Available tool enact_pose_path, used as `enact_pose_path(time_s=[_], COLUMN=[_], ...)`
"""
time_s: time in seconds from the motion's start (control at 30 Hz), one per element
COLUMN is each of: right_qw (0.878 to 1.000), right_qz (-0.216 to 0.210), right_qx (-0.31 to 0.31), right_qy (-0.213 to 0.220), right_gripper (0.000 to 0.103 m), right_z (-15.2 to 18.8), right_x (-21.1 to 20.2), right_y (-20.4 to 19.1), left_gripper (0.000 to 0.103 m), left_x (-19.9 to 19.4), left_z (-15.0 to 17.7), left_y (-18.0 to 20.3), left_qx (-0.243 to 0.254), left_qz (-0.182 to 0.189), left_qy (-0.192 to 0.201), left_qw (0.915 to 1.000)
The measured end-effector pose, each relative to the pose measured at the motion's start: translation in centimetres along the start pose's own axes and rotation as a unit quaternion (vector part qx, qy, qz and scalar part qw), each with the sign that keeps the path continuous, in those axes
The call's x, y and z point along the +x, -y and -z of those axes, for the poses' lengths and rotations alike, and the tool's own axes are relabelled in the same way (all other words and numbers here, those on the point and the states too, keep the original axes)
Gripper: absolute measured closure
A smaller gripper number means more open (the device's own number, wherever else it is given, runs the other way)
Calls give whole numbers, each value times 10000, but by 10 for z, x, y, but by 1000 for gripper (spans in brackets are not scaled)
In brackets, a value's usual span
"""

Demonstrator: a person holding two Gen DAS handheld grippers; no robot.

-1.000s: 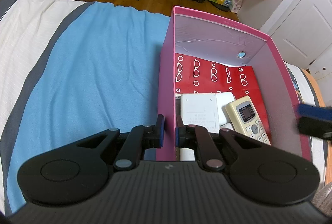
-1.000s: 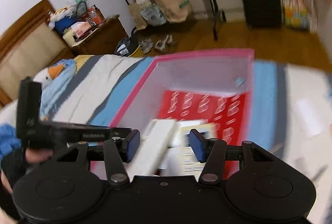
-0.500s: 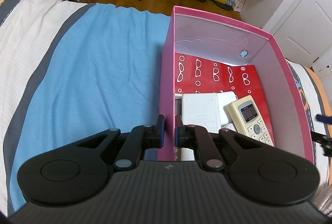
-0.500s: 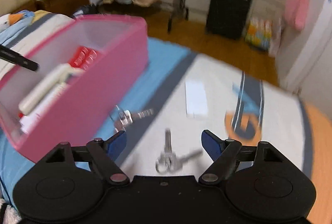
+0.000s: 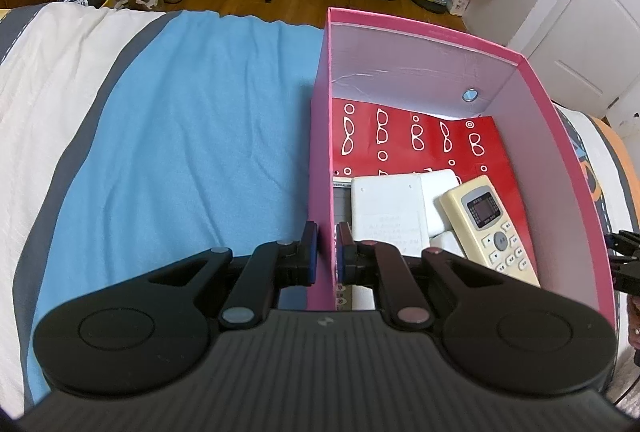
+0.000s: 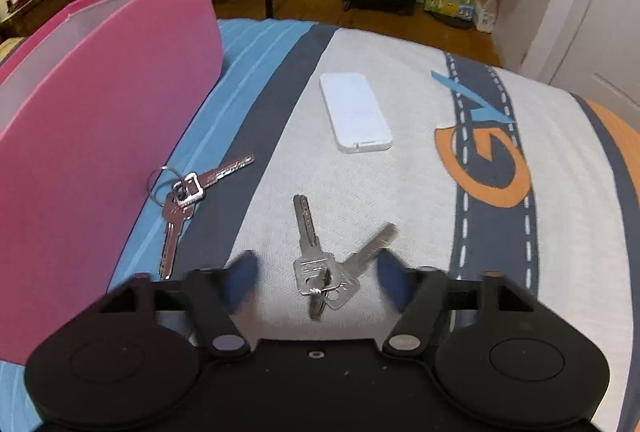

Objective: Organize rigid objects
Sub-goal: 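Grasp the bunch of silver keys on the bed with the right gripper, then carry the silver keys over the pink box and release them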

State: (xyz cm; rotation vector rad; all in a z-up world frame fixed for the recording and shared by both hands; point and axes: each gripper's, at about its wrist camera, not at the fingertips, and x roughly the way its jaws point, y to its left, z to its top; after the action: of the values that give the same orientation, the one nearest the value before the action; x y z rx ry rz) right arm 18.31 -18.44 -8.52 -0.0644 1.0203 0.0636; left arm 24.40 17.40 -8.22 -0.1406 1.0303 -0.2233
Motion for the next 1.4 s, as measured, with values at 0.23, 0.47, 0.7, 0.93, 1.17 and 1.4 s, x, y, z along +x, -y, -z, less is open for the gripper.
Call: enact_pose_path(time_s=[0.23,0.47,0.7,0.93,1.17,1.4], right_qw=[9970,9867,9728,9595,9577,9695], right_qz=[-259,-638,-1112,-1914,-2273,-2134], right_qx=[-41,-90,-132,-490,-686,-638], right_qy=[734,1495,2029,2010,1628,1020], right_gripper=[77,78,78,77,77,77], right_z=[0,0,-8,-38,-62,-78], right_x=[-36,-78,-130,-152,-126,-87], right_y=[-2,-17,-45,-95,-134,-154], left_gripper=[94,94,94,94,94,94], left_x=[0,-1,-1,-2,-2,-1], left_z=[0,0,2,4,5,4], left_y=[-1,-1,3,8,9,10], left_qx=[35,42,202,396,460,471], left_qz=[8,0,-61,-126,-119,-115], left_qy=[2,3,-31,-18,2,9], left_qw=[10000,10000,9998,9991,9989,9988])
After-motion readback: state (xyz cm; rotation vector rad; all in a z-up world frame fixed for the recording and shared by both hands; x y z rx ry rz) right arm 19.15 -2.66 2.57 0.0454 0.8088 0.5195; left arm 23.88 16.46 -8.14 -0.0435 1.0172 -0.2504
